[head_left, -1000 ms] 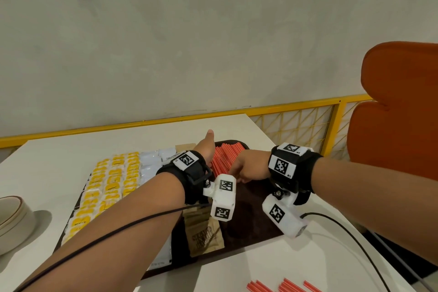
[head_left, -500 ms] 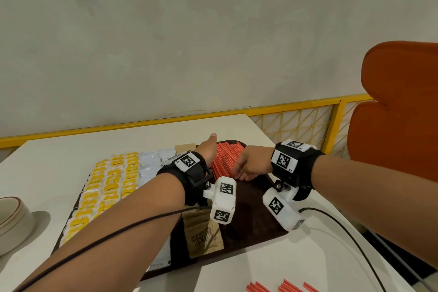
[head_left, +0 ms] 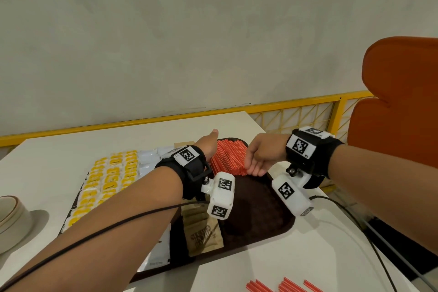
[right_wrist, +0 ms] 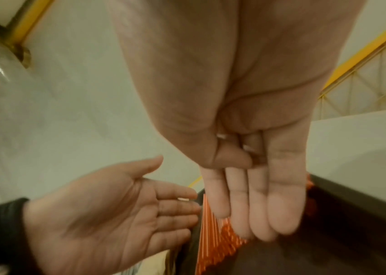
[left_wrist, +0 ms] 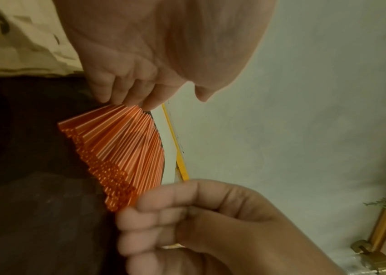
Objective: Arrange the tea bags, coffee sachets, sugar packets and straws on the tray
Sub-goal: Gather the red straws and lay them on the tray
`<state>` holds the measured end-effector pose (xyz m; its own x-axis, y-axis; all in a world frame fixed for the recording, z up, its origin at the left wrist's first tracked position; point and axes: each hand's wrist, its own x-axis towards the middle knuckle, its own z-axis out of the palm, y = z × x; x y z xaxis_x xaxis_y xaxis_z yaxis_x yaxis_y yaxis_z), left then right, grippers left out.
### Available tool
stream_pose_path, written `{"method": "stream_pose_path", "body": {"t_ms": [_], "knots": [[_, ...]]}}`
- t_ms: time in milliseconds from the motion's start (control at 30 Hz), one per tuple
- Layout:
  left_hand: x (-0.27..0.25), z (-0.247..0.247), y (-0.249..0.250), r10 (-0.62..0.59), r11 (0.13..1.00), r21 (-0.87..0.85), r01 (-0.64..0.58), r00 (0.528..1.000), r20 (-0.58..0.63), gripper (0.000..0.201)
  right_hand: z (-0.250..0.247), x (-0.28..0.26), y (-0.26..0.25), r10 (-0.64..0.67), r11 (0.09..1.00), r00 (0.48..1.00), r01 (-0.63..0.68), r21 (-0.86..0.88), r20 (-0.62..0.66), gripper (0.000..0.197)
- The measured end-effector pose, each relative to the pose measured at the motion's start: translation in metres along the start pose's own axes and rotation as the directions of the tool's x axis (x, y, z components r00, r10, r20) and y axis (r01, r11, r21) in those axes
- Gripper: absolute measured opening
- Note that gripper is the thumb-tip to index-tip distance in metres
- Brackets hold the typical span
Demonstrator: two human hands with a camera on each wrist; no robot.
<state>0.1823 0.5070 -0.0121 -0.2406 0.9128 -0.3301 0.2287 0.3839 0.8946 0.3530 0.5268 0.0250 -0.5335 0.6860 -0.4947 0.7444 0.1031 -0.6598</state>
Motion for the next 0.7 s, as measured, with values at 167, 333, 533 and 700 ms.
{"method": "stream_pose_path", "body": {"t_ms": [167, 333, 533, 700], "knots": [[0.009, -0.009, 0.012, 0.057, 0.994, 0.098, -0.055, 0.998, -0.010, 0.033, -0.005, -0.012, 0.024, -0.048, 0.996, 0.997, 0.044, -0.073, -0.054, 0.035], [0.012, -0.001, 0.018, 0.076, 0.903, 0.424, -0.069, 0.997, 0.000, 0.022, 0.003, -0.007, 0.031, -0.190, 0.936, 0.977, 0.149, -0.318, -0.099, 0.033], [0.030, 0.012, 0.013, 0.107, 0.792, 0.605, -0.078, 0.994, -0.012, 0.033, 0.005, 0.006, 0.027, -0.231, 0.916, 0.970, 0.192, -0.351, -0.073, 0.038], [0.033, 0.013, 0.017, 0.116, 0.773, 0.629, -0.082, 0.993, -0.012, 0.034, 0.000, 0.011, 0.023, -0.225, 0.907, 0.973, 0.193, -0.374, -0.042, 0.038]]}}
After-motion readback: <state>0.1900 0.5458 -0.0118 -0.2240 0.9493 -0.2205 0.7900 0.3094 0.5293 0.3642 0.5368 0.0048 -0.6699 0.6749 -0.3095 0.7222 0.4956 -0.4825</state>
